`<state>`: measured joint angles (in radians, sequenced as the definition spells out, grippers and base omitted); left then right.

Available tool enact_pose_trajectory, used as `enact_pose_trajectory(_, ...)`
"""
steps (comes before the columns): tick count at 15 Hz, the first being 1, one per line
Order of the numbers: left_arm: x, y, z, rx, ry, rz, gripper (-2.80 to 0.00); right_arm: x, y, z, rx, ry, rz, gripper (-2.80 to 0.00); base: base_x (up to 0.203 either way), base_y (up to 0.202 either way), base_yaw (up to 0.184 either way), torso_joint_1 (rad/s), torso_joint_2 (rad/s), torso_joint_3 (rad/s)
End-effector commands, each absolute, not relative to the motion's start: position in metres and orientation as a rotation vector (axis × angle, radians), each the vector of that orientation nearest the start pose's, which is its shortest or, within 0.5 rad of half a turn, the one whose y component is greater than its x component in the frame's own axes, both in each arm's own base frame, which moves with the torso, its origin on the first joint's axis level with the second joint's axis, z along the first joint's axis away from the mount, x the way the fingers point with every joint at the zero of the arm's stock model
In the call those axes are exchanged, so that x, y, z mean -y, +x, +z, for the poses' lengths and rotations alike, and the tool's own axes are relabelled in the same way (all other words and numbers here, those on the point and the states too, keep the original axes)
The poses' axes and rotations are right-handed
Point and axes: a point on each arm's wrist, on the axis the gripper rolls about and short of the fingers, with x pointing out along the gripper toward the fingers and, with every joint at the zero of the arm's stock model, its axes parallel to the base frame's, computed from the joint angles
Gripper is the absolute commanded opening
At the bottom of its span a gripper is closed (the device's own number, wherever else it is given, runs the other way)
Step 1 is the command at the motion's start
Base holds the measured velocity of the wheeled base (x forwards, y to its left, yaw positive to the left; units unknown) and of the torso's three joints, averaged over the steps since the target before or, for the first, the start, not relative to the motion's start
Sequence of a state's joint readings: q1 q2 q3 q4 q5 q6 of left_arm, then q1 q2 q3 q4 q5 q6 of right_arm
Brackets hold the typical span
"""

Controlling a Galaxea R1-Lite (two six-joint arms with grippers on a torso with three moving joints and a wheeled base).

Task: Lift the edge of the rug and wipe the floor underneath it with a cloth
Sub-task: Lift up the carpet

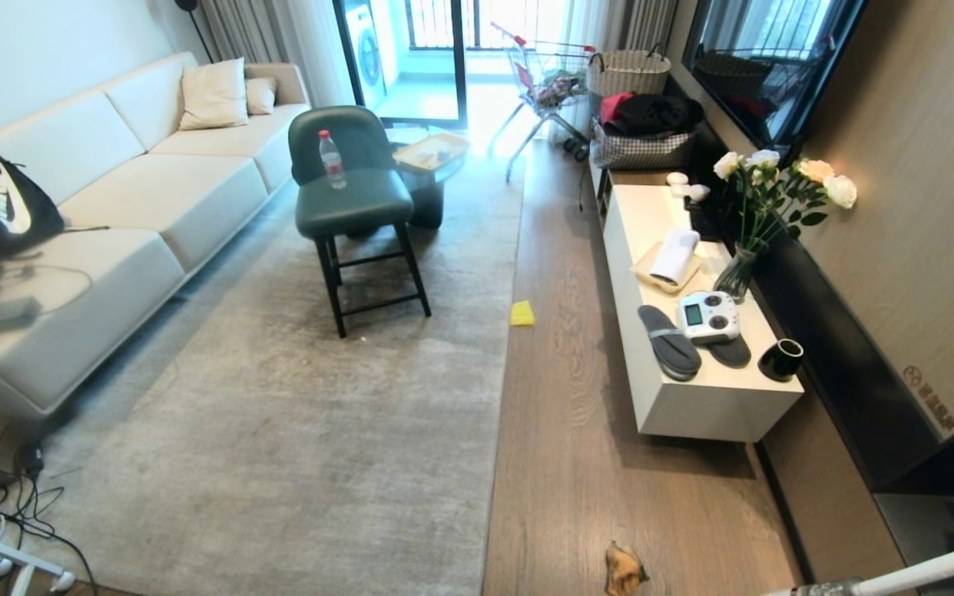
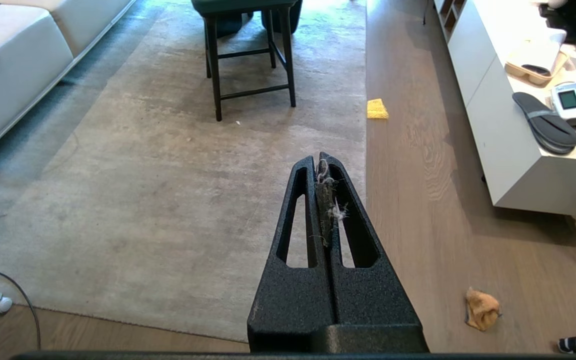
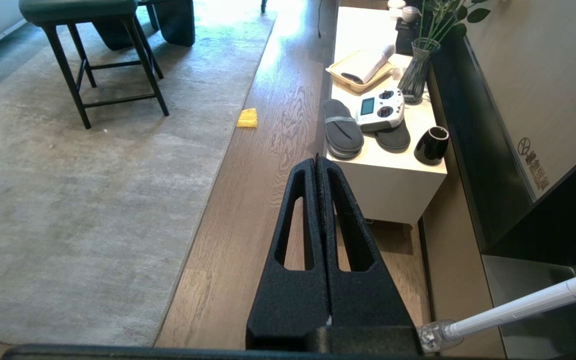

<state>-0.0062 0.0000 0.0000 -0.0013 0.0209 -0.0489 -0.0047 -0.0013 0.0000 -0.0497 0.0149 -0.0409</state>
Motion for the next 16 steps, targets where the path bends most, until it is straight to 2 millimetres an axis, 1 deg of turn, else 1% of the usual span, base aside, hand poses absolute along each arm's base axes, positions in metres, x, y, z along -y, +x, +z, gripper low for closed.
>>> enact_pose_trajectory(1, -0.0006, -0.0228, 0.0756, 0.002, -0.051, 0.015, -2.8, -0.0005, -0.0229, 0.0807, 0.051, -0.042, 0.01, -2.8, 0.0, 0.0, 0.0, 0.0, 0.0, 0.0)
enact_pose_trajectory(16, -0.0006, -0.0228, 0.0756, 0.002, -0.05, 0.015, -2.8, -0.0005, -0.0229, 0.0807, 0.051, -0.042, 0.01, -2.8, 0.0, 0.0, 0.0, 0.0, 0.0, 0.0)
